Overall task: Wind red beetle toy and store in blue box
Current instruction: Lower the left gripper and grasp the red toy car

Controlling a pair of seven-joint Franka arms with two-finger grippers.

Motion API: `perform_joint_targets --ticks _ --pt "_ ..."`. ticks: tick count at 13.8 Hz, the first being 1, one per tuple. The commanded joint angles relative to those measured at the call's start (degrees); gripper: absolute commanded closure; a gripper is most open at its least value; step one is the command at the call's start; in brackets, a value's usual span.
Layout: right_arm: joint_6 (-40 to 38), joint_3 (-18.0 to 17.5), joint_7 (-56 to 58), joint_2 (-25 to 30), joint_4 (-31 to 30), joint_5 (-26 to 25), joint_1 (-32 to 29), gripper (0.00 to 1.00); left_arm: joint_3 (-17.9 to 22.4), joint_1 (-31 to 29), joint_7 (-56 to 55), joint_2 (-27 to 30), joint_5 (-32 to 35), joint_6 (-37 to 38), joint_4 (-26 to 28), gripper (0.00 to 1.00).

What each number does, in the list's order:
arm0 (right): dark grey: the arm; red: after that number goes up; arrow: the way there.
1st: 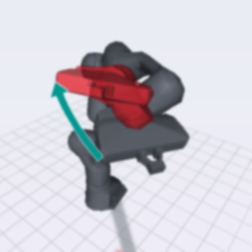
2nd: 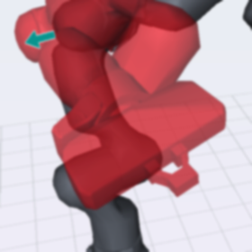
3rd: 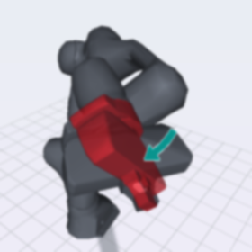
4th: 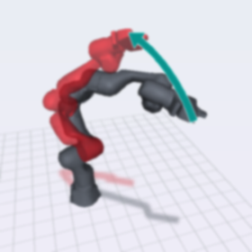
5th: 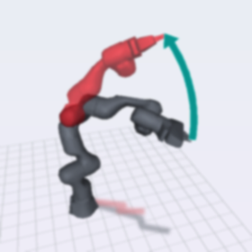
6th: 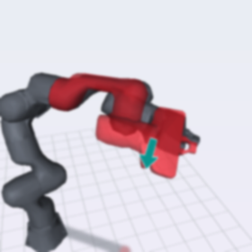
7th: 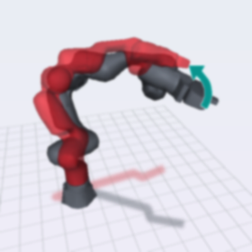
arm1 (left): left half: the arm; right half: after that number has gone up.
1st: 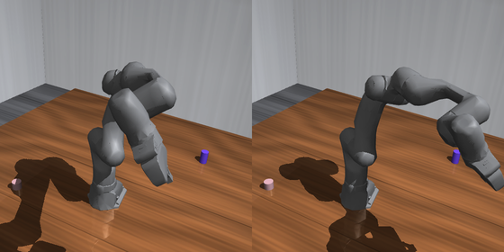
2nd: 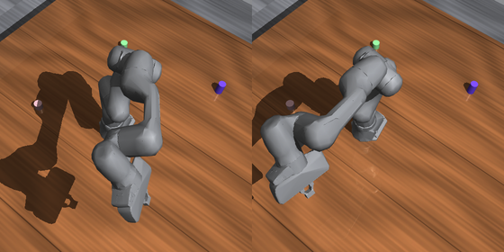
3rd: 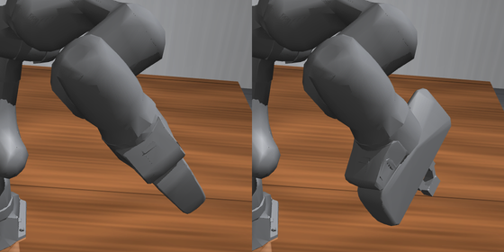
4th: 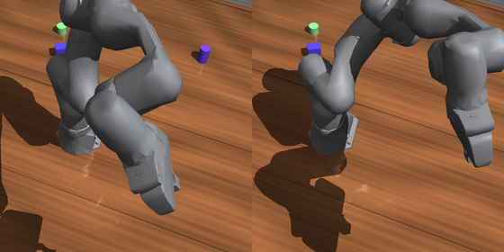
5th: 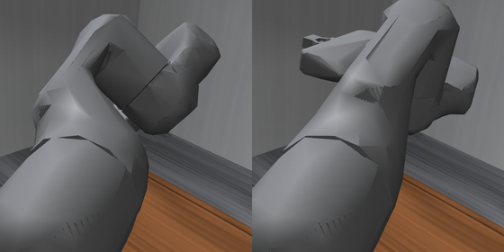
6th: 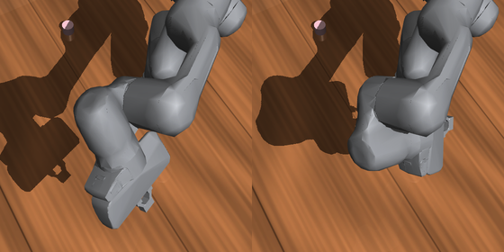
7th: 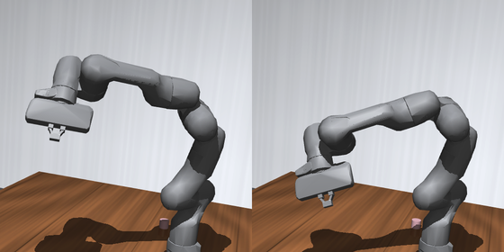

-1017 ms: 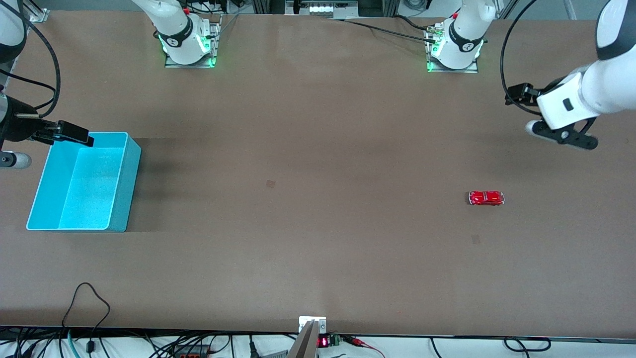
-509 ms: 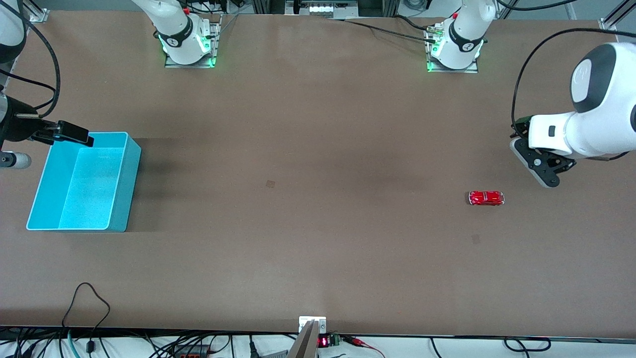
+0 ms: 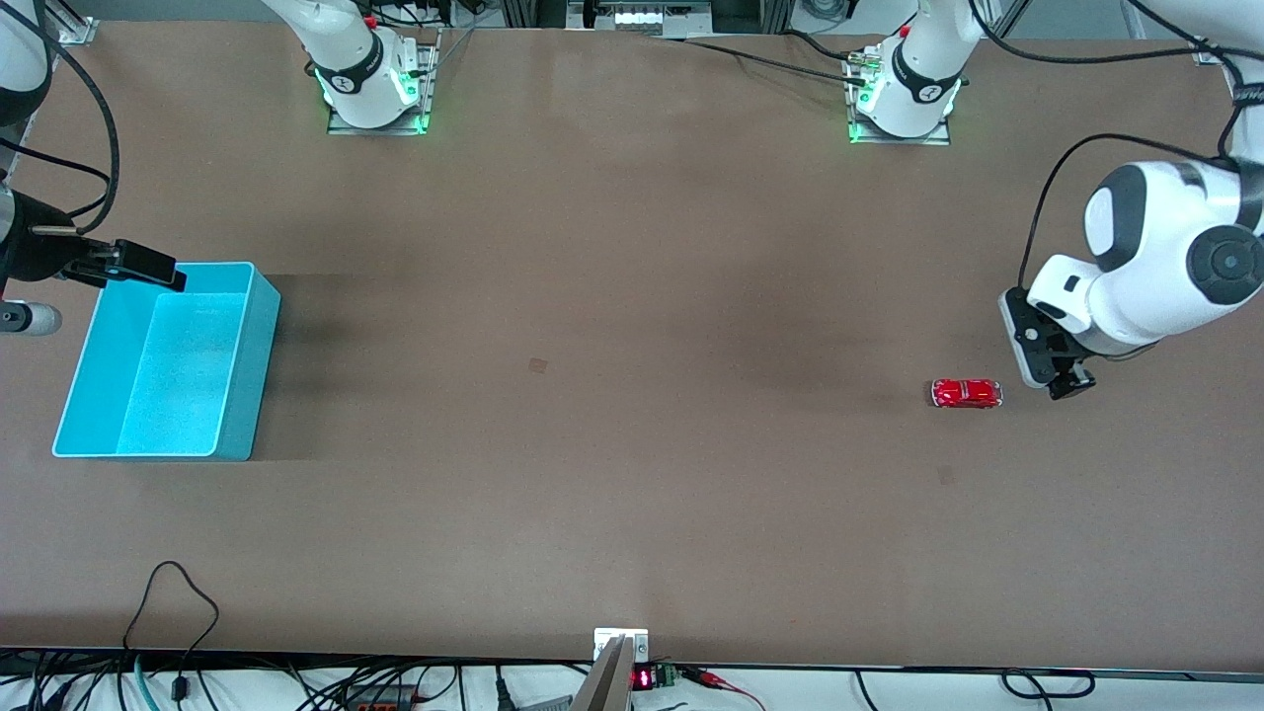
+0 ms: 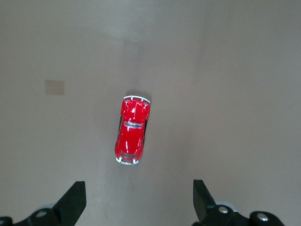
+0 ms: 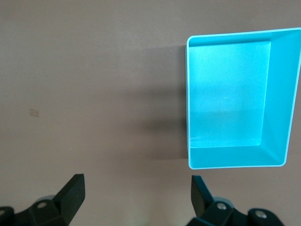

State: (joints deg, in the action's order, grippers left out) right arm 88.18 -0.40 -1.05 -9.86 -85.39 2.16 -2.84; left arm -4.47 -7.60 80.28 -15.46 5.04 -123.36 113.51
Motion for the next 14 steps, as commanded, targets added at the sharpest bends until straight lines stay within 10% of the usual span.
perform_joint_targets --ticks 1,10,14 --pt "-0.65 0.13 -0.18 0.28 0.14 1.26 -0.23 0.0 -0.36 -0.4 3.22 -4.91 1.28 -2.32 -0.39 0.0" --pt "-2.13 0.05 -0.35 0.63 0.23 0.48 0.29 0.0 -0.36 -1.72 9.45 -12.57 1.28 -17.61 2.24 0.07" --pt "-2.93 0.05 -0.44 0.81 0.23 0.38 0.47 0.0 -0.36 -1.54 9.9 -13.11 1.28 -18.94 2.24 0.52"
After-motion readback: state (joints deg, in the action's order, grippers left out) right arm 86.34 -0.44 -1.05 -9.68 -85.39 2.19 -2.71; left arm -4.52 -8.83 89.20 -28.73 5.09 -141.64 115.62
